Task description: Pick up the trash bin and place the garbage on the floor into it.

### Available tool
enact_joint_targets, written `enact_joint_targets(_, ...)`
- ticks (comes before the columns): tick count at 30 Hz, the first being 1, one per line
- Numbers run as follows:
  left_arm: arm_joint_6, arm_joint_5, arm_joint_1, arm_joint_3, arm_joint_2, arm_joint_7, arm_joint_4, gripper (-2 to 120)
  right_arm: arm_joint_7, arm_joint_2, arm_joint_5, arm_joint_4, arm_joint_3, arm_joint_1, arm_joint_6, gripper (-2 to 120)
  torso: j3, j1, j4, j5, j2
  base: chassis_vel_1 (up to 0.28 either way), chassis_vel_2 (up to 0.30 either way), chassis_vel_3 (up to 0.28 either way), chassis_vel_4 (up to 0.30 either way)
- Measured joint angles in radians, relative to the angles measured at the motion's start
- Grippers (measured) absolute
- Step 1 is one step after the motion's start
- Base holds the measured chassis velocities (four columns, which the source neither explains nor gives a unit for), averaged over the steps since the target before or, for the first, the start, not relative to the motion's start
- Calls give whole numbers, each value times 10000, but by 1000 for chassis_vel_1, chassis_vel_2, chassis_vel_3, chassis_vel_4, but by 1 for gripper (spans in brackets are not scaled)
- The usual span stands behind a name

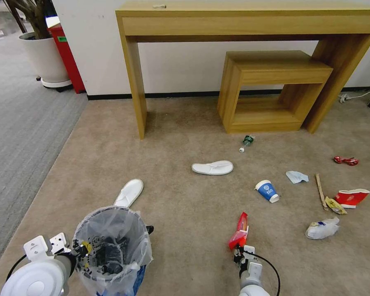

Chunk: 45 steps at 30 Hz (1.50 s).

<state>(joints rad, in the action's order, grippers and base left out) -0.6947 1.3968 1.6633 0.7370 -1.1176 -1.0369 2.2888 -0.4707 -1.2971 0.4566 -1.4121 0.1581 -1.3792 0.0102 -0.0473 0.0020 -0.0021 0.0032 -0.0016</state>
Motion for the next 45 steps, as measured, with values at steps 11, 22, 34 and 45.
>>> enact_joint_targets(11,3,-58,95,-7,5,18,62,0,-85,549,62,-917,-1,-501,-13,6,5,-1,4,-6,1,0,0,0,0)
enact_joint_targets(22,3,-244,178,-83,-145,123,106,0,33,1745,181,-1473,-324,-613,-94,4,3,-3,0,-5,2,0,0,0,0)
enact_joint_targets(34,1,-407,241,-51,-244,173,136,0,121,1960,35,-1305,-381,-532,43,10,4,-3,1,-6,2,0,0,0,0)
enact_joint_targets(45,5,-555,288,-43,-366,255,119,0,107,2312,116,-1465,-478,-391,-9,11,4,-2,2,-9,2,0,0,0,0)
